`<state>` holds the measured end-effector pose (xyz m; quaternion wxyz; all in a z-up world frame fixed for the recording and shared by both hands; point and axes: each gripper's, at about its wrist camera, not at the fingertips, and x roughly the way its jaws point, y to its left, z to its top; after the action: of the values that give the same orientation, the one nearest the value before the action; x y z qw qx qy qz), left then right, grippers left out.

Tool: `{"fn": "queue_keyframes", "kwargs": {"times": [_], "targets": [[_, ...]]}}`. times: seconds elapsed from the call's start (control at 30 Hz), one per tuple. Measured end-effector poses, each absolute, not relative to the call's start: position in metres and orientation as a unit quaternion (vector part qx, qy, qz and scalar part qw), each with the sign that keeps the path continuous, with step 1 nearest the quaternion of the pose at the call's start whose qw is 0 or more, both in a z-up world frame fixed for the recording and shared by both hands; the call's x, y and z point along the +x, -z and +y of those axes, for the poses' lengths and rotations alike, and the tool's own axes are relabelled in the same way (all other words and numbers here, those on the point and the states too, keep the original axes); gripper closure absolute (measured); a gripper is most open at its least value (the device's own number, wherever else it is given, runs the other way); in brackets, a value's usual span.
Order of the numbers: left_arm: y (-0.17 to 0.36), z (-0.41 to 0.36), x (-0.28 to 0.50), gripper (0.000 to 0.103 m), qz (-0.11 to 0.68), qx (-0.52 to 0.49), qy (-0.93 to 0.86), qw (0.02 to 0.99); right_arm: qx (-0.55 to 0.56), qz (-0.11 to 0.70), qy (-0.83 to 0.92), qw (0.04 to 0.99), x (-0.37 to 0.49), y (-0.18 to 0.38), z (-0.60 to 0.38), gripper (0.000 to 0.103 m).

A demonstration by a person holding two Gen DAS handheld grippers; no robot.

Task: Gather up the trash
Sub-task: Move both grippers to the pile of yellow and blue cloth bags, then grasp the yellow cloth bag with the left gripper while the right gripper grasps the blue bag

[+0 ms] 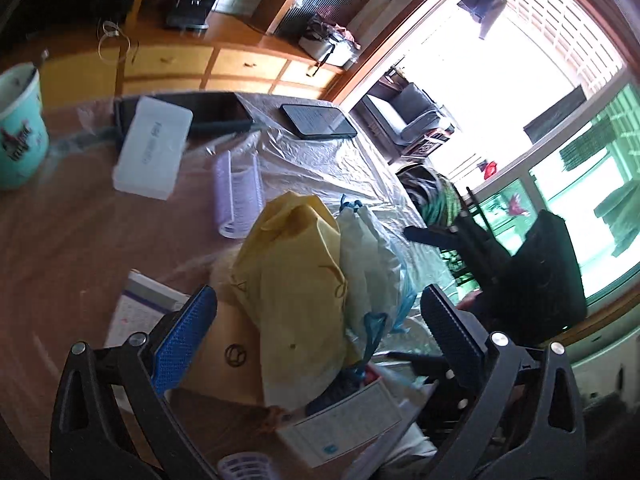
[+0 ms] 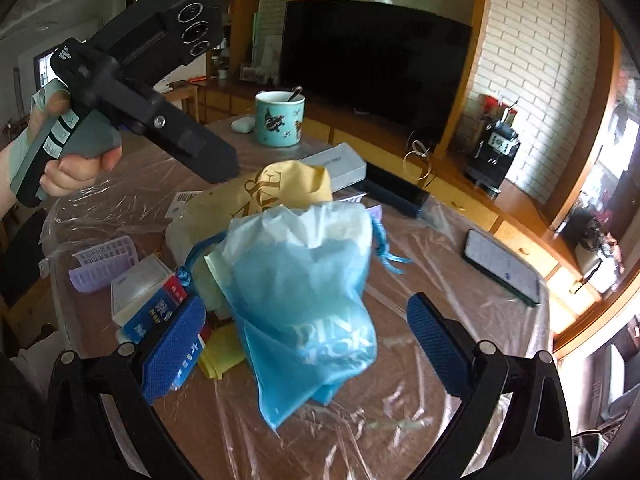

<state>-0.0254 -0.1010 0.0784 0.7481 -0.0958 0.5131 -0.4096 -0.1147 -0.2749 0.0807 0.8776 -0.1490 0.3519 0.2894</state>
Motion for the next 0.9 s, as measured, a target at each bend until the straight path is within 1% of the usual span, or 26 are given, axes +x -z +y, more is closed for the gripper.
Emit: {"fn": "queue_keyframes", "kwargs": {"times": [0.13, 0.2, 0.27, 0.33, 0.37, 0.43, 0.47, 0.5, 0.57, 0.67, 0.77, 0.8, 0.83, 0.87, 0.9], "targets": [[-0.062, -0.111, -0.015, 0.002, 0.54, -0.127, 0.424, 0.716, -0.09, 0.378, -0.318, 0.865, -0.089, -0.069, -0.279, 0.004], [-0.061, -0.111, -0.013, 0.002, 0.541, -0.137, 0.43, 0.71, -0.062, 0.391, -0.329, 0.858, -0.081, -0.064, -0.282, 0.005], [-0.063, -0.109, -0.012, 0.002, 0.542, -0.146, 0.435, 0.704, -0.037, 0.402, -0.339, 0.85, -0.076, -0.059, -0.286, 0.013], [-0.063, -0.11, -0.011, 0.007, 0.548, -0.144, 0.43, 0.703, -0.018, 0.405, -0.343, 0.847, -0.074, -0.056, -0.291, 0.015], [-0.062, -0.115, -0.005, 0.012, 0.55, -0.134, 0.423, 0.707, -0.01, 0.405, -0.342, 0.848, -0.073, -0.055, -0.293, 0.018], [-0.063, -0.118, -0.006, 0.016, 0.547, -0.117, 0.421, 0.714, 0.005, 0.405, -0.341, 0.849, -0.073, -0.055, -0.299, 0.023], [-0.064, -0.119, -0.007, 0.021, 0.544, -0.111, 0.423, 0.716, 0.012, 0.405, -0.344, 0.847, -0.074, -0.055, -0.301, 0.027], [-0.066, -0.12, -0.009, 0.027, 0.542, -0.103, 0.423, 0.719, 0.015, 0.405, -0.345, 0.847, -0.074, -0.055, -0.303, 0.029], [-0.068, -0.121, -0.011, 0.033, 0.54, -0.096, 0.425, 0.72, 0.013, 0.406, -0.338, 0.849, -0.075, -0.055, -0.304, 0.031], [-0.068, -0.122, -0.011, 0.046, 0.539, -0.096, 0.43, 0.718, -0.009, 0.403, -0.321, 0.857, -0.081, -0.056, -0.302, 0.034], [-0.073, -0.123, -0.012, 0.046, 0.528, -0.077, 0.422, 0.733, -0.008, 0.402, -0.31, 0.861, -0.085, -0.058, -0.308, 0.034], [-0.074, -0.125, -0.013, 0.044, 0.527, -0.068, 0.421, 0.735, -0.006, 0.402, -0.305, 0.863, -0.086, -0.059, -0.311, 0.034], [-0.075, -0.127, -0.013, 0.04, 0.529, -0.06, 0.422, 0.734, -0.006, 0.402, -0.296, 0.867, -0.087, -0.061, -0.315, 0.034], [-0.075, -0.129, -0.013, 0.031, 0.531, -0.053, 0.42, 0.734, -0.007, 0.406, -0.284, 0.869, -0.088, -0.062, -0.319, 0.034], [-0.076, -0.132, -0.013, 0.023, 0.531, -0.043, 0.415, 0.738, -0.011, 0.411, -0.272, 0.87, -0.087, -0.062, -0.321, 0.034]]}}
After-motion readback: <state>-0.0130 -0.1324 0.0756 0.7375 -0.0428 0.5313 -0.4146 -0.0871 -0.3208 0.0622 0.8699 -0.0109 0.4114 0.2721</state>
